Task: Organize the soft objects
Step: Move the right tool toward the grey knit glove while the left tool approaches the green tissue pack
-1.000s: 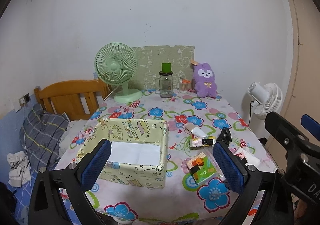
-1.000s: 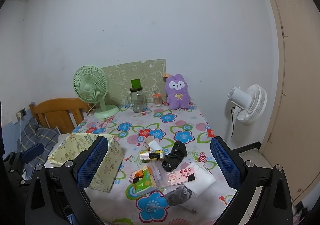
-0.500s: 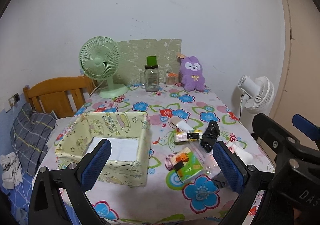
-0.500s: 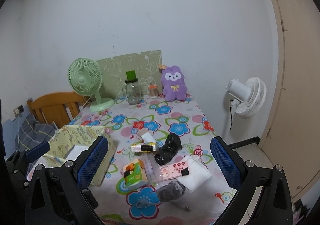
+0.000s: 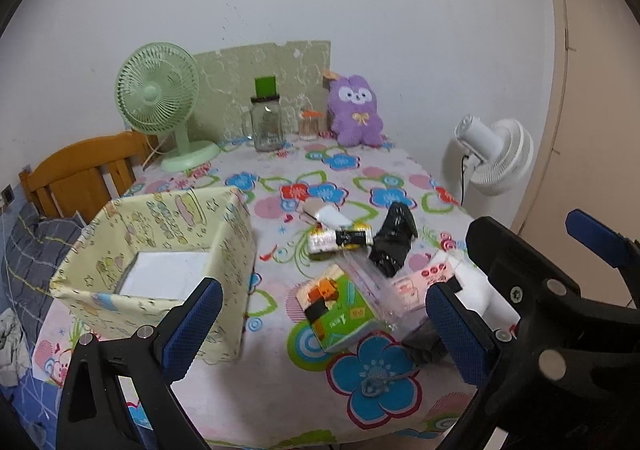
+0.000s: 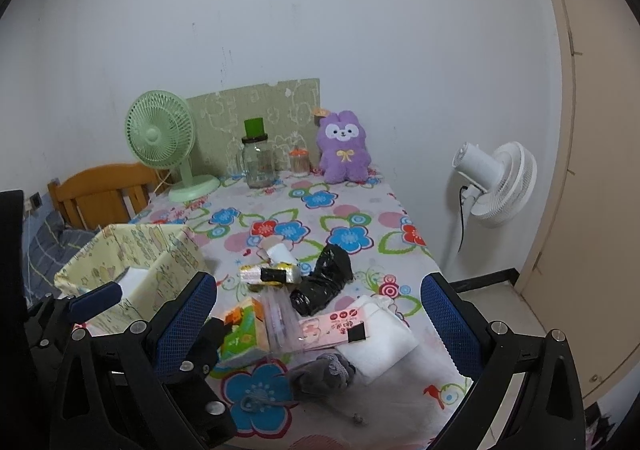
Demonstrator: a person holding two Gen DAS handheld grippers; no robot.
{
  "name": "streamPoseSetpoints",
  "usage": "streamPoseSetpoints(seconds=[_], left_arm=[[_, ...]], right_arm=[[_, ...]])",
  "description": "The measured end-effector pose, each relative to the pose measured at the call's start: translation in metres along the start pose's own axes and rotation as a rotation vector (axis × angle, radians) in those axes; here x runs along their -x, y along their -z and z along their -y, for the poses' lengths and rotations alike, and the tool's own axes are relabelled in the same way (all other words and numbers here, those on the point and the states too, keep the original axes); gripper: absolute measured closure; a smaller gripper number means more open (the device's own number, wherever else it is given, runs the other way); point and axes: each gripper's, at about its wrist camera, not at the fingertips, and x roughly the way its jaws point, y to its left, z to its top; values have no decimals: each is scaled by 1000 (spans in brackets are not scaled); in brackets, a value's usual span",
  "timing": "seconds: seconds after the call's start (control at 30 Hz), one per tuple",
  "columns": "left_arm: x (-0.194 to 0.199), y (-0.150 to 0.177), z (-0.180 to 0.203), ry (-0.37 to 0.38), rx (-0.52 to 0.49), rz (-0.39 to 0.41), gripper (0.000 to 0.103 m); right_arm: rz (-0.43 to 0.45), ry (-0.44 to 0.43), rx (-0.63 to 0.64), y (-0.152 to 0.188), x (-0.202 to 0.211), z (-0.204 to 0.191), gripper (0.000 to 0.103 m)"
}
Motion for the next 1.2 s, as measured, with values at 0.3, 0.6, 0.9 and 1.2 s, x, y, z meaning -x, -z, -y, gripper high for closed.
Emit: streamPoseSetpoints(seconds=[0.3, 0.6, 0.9, 1.2], left_arm=[[-26, 16, 7, -11, -24, -76, 1], [-48, 33, 7, -18, -36, -97, 1], [-63, 49, 7, -16, -45, -142, 3], [-72, 60, 6, -23, -49, -173, 5]], right_arm=[[-67, 7, -3, 22, -26, 5, 4], [-122, 2, -13, 43, -44, 6, 7], [-192, -10, -19, 62, -63, 3, 16], [-264, -28, -53, 77, -79, 2, 37]])
